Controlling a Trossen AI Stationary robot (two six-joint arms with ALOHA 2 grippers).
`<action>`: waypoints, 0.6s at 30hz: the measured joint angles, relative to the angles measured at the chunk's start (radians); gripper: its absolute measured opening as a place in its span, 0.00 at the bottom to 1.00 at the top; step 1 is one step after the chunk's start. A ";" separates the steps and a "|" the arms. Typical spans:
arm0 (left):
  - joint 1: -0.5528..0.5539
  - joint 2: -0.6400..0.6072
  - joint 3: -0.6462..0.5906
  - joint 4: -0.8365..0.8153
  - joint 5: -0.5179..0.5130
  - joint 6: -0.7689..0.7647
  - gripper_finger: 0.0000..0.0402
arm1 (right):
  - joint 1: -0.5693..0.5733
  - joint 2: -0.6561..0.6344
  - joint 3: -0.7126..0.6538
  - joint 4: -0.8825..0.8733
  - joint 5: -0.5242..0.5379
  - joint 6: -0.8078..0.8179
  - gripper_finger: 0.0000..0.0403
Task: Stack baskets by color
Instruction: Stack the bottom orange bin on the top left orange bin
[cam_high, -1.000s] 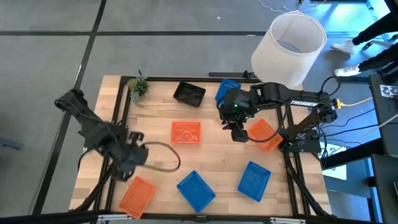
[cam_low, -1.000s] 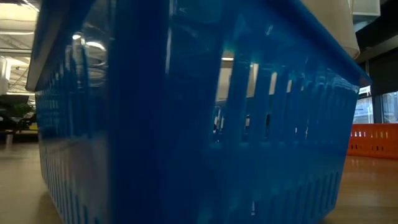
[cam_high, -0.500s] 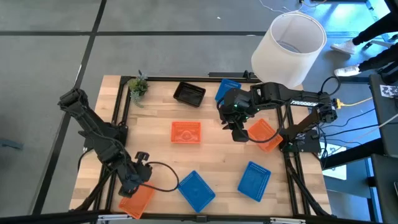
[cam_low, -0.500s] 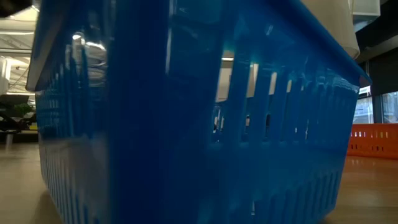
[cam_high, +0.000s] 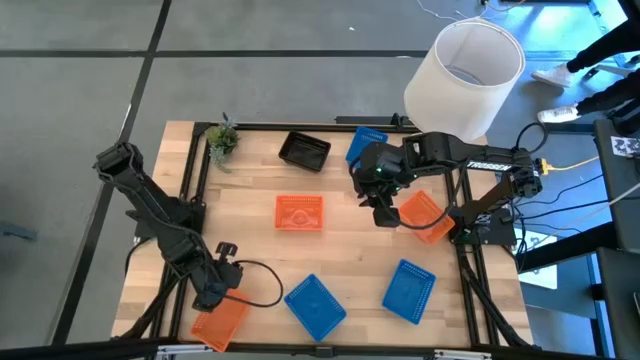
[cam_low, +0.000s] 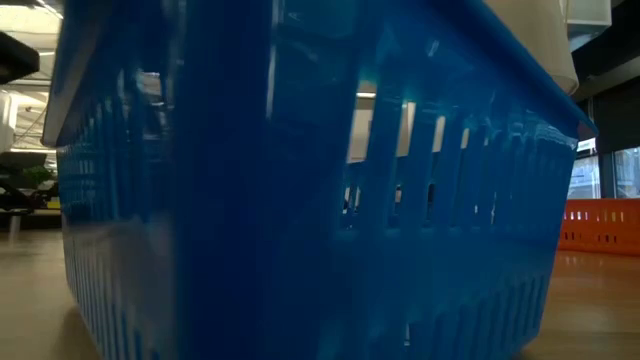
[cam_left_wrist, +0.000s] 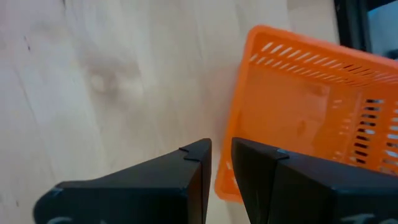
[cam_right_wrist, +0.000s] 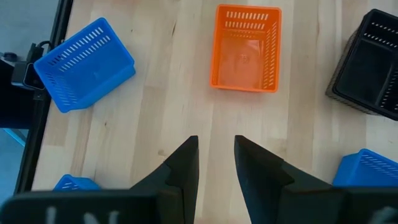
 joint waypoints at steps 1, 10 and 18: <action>0.000 0.000 -0.003 0.000 0.000 0.000 0.14 | 0.000 0.000 0.000 0.000 0.000 0.001 0.25; -0.006 0.000 -0.040 0.091 0.002 -0.001 0.14 | -0.022 0.000 0.000 -0.007 0.001 0.001 0.25; -0.019 0.000 -0.082 0.147 -0.004 -0.024 0.14 | -0.024 0.000 0.000 -0.011 0.001 -0.023 0.25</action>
